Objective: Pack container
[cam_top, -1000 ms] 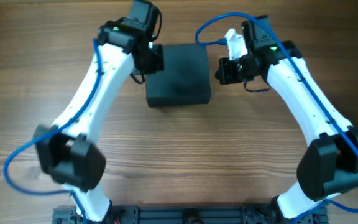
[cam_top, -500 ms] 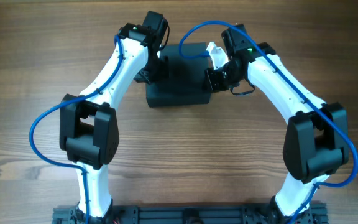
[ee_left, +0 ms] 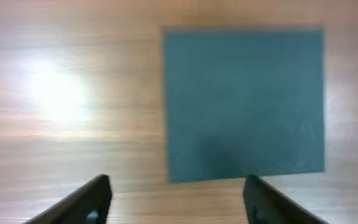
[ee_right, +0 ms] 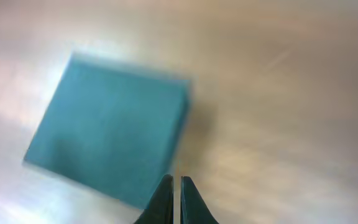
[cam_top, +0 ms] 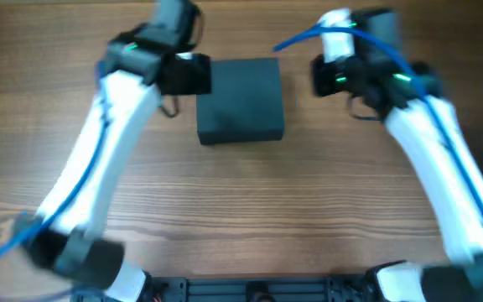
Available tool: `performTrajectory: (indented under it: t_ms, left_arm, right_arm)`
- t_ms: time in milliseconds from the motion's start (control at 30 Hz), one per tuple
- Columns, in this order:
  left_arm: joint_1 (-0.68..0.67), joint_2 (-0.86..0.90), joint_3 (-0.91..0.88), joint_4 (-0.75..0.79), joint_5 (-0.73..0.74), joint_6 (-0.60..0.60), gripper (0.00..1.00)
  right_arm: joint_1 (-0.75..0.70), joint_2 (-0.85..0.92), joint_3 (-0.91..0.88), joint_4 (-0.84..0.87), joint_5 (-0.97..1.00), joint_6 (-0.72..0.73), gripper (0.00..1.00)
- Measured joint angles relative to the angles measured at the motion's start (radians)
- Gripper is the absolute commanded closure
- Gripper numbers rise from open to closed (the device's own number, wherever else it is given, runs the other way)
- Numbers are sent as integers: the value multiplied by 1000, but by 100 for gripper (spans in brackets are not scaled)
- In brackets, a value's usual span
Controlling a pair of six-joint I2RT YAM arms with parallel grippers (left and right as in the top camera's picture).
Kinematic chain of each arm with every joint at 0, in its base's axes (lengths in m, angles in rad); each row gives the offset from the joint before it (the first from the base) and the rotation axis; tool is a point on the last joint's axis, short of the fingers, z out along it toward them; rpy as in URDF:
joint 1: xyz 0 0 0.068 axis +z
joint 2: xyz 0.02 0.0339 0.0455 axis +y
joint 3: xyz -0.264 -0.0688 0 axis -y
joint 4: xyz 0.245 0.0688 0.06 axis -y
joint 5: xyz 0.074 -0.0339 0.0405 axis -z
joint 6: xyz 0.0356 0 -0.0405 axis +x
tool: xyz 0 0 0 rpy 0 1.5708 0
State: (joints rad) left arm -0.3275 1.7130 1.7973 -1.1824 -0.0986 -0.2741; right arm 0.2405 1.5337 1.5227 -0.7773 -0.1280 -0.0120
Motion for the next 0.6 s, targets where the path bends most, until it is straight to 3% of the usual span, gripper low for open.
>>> performTrajectory:
  t_ms: [133, 167, 200, 233, 267, 300, 333, 600]
  left_arm:
    - [113, -157, 5, -45, -61, 0, 21]
    - [156, -175, 5, -56, -70, 0, 2]
    - [187, -182, 5, -62, -77, 0, 1]
    - [216, -183, 5, -71, -81, 5, 1]
    - [244, -182, 5, -82, -84, 2, 0]
    - [272, -181, 5, -98, -88, 0, 0]
    - [288, -181, 5, -109, -89, 0, 0]
    - [321, -181, 5, -135, -92, 0, 0]
  right_arm:
    - [-116, -154, 16, -5, 73, -17, 88]
    - [-148, -175, 16, -23, 85, -16, 83]
    - [-166, -182, 16, -30, 89, -15, 78]
    - [-188, -187, 16, -37, 95, -13, 69]
    - [-204, -190, 16, -49, 100, -6, 53]
    - [-222, -190, 16, -62, 107, 3, 12]
    - [-229, -190, 16, -72, 109, 14, 0]
    - [-232, -190, 16, -105, 111, 23, 0]
